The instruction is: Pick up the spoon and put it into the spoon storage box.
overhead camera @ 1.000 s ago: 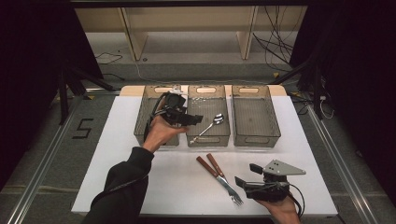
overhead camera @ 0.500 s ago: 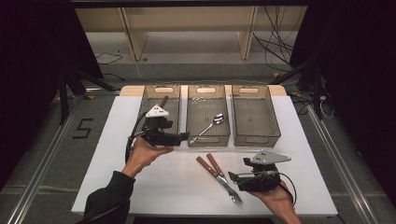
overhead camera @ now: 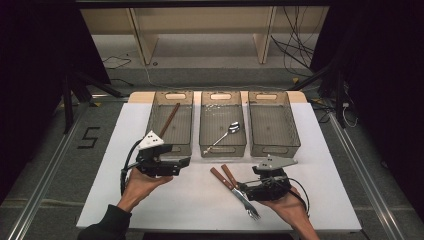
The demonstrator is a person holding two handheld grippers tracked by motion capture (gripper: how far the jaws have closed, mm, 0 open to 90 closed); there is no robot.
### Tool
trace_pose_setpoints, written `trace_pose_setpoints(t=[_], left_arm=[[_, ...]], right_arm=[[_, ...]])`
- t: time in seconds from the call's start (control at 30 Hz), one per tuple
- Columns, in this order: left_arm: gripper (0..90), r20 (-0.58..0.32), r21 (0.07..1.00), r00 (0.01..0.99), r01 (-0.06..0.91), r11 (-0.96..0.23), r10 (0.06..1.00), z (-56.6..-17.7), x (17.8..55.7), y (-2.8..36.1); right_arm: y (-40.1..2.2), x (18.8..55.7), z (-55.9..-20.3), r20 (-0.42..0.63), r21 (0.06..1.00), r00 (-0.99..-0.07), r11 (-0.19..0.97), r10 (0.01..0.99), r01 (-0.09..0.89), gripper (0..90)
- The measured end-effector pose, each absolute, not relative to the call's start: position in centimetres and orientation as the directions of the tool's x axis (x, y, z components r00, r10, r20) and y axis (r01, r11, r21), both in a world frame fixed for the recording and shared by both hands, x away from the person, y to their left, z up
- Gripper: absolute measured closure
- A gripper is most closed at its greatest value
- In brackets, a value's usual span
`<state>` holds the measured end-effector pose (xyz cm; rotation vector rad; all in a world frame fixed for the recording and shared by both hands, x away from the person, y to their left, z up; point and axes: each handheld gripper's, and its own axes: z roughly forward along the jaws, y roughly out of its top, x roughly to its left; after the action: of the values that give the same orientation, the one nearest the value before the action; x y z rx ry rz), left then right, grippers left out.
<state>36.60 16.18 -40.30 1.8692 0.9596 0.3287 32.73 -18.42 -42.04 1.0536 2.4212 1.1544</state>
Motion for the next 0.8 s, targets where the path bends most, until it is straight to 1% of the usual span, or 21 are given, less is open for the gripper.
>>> trace_pose_setpoints(t=[0.1,0.17,0.3,0.43,0.57,0.67,0.8], left_arm=[[16.0,-0.182,0.863,0.657,0.464,-0.202,0.731,-40.9,35.9,16.6],[15.7,-0.166,0.866,0.664,0.453,-0.214,0.729,-41.3,35.4,17.0],[15.5,-0.165,0.872,0.672,0.442,-0.211,0.722,-42.1,34.7,17.9],[15.4,-0.168,0.879,0.667,0.435,-0.196,0.726,-42.6,34.0,18.8],[15.4,-0.171,0.877,0.658,0.44,-0.191,0.733,-43.0,33.5,19.2],[15.3,-0.148,0.88,0.659,0.428,-0.207,0.737,-43.1,33.1,19.3],[15.3,-0.149,0.883,0.658,0.424,-0.2,0.738,-43.2,32.8,19.6]], right_arm=[[-17.9,33.0,-42.0,0.073,0.75,-0.713,0.433,0.698,0.5,25.9],[-17.6,33.2,-42.0,0.069,0.746,-0.72,0.444,0.691,0.497,26.0],[-17.1,33.5,-42.0,0.07,0.738,-0.732,0.458,0.678,0.495,26.1],[-16.5,33.8,-42.1,0.068,0.723,-0.74,0.478,0.669,0.499,26.3],[-15.9,34.0,-42.3,0.068,0.708,-0.748,0.497,0.66,0.502,26.3],[-15.6,34.1,-42.3,0.064,0.704,-0.753,0.505,0.655,0.499,26.5],[-15.2,34.3,-42.4,0.06,0.695,-0.758,0.518,0.649,0.499,26.5]])
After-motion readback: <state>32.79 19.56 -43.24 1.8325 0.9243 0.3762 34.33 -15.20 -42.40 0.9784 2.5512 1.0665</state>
